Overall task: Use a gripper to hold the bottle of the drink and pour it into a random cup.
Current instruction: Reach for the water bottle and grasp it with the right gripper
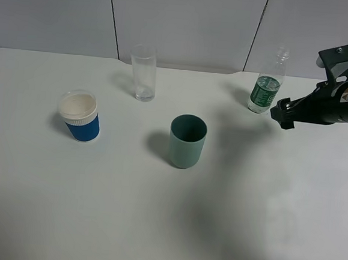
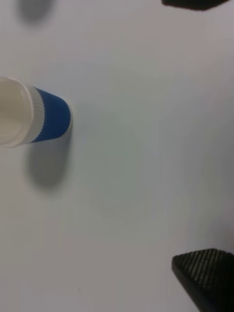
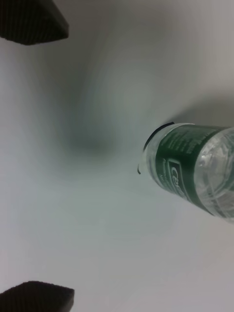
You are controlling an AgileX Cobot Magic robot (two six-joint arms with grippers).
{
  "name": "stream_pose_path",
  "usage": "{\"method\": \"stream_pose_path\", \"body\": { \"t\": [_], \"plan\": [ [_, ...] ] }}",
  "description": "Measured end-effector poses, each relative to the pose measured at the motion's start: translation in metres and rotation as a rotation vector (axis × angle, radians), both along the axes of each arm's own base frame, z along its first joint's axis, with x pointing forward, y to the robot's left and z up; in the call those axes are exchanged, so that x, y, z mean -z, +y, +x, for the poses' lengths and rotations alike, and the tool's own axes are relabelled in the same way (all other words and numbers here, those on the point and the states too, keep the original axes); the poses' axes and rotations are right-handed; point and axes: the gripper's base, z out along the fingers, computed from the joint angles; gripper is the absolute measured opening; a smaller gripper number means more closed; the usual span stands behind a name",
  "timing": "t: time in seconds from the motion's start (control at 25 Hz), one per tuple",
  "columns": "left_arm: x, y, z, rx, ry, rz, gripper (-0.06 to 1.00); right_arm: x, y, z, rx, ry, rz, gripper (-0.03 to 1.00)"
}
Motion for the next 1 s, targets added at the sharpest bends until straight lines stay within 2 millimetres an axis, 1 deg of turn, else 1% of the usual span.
{"method": "stream_pose_path", "body": {
  "t": [0.08, 0.16, 0.4, 0.52, 0.68, 0.8, 1.0],
  "plan": [
    [0.0, 0.0, 0.0, 0.0, 0.0, 0.0, 0.99, 0.002, 0.001, 0.001, -0.007, -0.014, 0.002, 0.96],
    [0.0, 0.0, 0.0, 0.0, 0.0, 0.0, 0.99, 0.006, 0.001, -0.002, -0.013, -0.035, 0.009, 0.96],
    [0.0, 0.0, 0.0, 0.0, 0.0, 0.0, 0.99, 0.024, 0.002, -0.026, -0.064, -0.123, 0.011, 0.96],
    [0.0, 0.0, 0.0, 0.0, 0.0, 0.0, 0.99, 0.028, 0.001, -0.034, -0.068, -0.192, 0.013, 0.96],
    [0.0, 0.0, 0.0, 0.0, 0.0, 0.0, 0.99, 0.031, -0.004, -0.044, -0.02, -0.27, 0.024, 0.96],
    [0.0, 0.0, 0.0, 0.0, 0.0, 0.0, 0.99, 0.033, -0.008, -0.05, 0.031, -0.288, 0.026, 0.96],
    [0.0, 0.0, 0.0, 0.0, 0.0, 0.0, 0.99, 0.033, -0.015, -0.049, 0.111, -0.326, 0.018, 0.96]
  ]
}}
